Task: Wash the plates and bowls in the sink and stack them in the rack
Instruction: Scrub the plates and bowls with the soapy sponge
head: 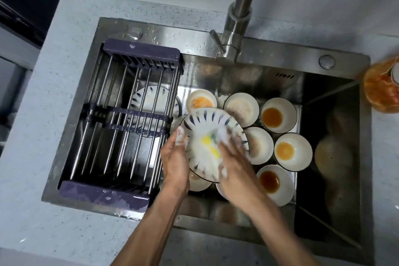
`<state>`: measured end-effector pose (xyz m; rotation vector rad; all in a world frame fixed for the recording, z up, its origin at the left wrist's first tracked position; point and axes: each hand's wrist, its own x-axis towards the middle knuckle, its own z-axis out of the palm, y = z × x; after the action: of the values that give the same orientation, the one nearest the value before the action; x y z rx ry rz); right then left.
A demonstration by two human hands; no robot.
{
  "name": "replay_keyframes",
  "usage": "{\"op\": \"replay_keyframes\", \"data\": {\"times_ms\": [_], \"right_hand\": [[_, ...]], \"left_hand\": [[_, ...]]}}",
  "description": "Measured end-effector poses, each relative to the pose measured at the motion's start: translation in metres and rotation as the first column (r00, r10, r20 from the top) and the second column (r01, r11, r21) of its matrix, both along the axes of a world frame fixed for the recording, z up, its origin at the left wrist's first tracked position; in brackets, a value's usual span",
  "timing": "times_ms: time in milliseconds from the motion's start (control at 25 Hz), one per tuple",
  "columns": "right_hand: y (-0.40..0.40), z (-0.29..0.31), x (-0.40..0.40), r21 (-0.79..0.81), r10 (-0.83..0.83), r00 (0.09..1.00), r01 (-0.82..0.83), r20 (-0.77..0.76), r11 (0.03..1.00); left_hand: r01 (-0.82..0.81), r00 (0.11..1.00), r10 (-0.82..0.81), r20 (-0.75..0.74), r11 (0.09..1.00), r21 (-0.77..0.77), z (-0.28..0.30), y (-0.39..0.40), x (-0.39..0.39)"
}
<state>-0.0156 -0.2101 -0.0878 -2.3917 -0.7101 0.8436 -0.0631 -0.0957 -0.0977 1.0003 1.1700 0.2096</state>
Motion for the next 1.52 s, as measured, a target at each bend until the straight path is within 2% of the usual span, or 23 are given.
{"op": "replay_keyframes", "data": {"times_ms": [80,120,240,360,440,560,680,720,760,880,920,960,1040,1120,1240,1320,1440,1520], "right_hand": [[0.011,0.006,-0.012,0.087,0.020,0.997,-0.013,-0.080,0.996],[0.018,0.000,-0.008,0.107,-0.002,0.998,0.009,-0.066,0.994],[0.017,-0.008,0.006,0.029,-0.053,0.996,0.052,0.067,0.998],[0.015,0.000,-0.014,0.127,-0.041,0.998,0.048,-0.057,0.991],[0.018,0.003,-0.011,0.174,-0.032,0.999,0.029,0.012,0.984],[-0.009,-0.003,-0.006,0.077,0.111,0.986,-0.121,0.124,0.990],[-0.018,-0.014,0.012,-0.124,-0.028,0.987,0.048,0.157,0.991],[-0.004,-0.013,0.019,-0.117,-0.068,0.985,0.087,0.161,0.989],[0.011,-0.011,0.021,-0.076,-0.044,0.988,0.056,0.150,0.996],[0.009,-0.005,-0.001,0.078,0.176,0.975,-0.188,0.139,0.979],[-0.008,-0.002,-0.009,0.050,0.213,0.970,-0.220,0.117,0.974],[-0.018,-0.002,-0.006,-0.015,0.201,0.971,-0.201,0.127,0.980],[-0.014,-0.010,0.014,-0.125,0.053,0.982,-0.030,0.183,0.992],[0.009,-0.006,0.022,-0.057,0.018,0.990,-0.010,0.143,0.998],[0.004,0.003,-0.001,0.109,0.161,0.986,-0.165,0.038,0.980],[-0.019,0.005,-0.008,0.121,0.222,0.975,-0.222,0.019,0.967],[-0.021,-0.002,-0.003,0.000,0.268,0.916,-0.281,0.298,0.960],[-0.015,-0.008,-0.003,0.045,0.152,0.910,-0.183,0.385,0.982]], "left_hand": [[0.066,0.997,-0.066,-0.038,0.998,0.015,-0.004,-0.002,-0.001],[0.060,0.997,-0.059,-0.048,0.998,0.019,-0.004,-0.004,-0.001],[0.029,0.999,-0.030,0.023,0.999,0.014,-0.001,-0.003,0.000],[0.093,0.996,-0.092,-0.024,0.994,0.060,-0.002,-0.006,0.002],[0.077,0.997,-0.075,-0.033,0.996,0.053,-0.003,-0.010,0.004],[-0.044,0.999,0.044,0.019,0.999,0.004,-0.002,0.001,0.007],[-0.015,1.000,0.015,-0.023,1.000,0.024,-0.001,-0.010,0.002],[0.008,1.000,-0.008,-0.027,1.000,0.019,-0.003,-0.017,0.002],[0.016,0.999,-0.016,-0.028,1.000,0.014,-0.004,-0.019,0.002],[-0.031,0.999,0.030,0.014,0.998,0.054,-0.004,0.003,0.007],[-0.038,0.999,0.037,0.012,0.997,0.068,-0.003,0.010,0.007],[-0.018,1.000,0.019,-0.009,0.996,0.085,-0.001,0.012,0.006],[0.033,0.997,-0.029,-0.069,0.998,0.055,-0.002,-0.001,0.003],[0.040,0.995,-0.039,-0.086,0.999,0.006,-0.005,-0.014,0.004],[-0.023,0.997,0.022,-0.075,1.000,-0.012,0.001,-0.001,0.011],[-0.015,0.990,0.014,-0.142,1.000,-0.007,0.001,0.007,0.015],[0.024,0.966,-0.041,-0.257,0.997,-0.070,-0.005,0.005,0.021],[0.100,0.972,-0.115,-0.205,0.991,-0.086,-0.006,0.009,0.025]]}}
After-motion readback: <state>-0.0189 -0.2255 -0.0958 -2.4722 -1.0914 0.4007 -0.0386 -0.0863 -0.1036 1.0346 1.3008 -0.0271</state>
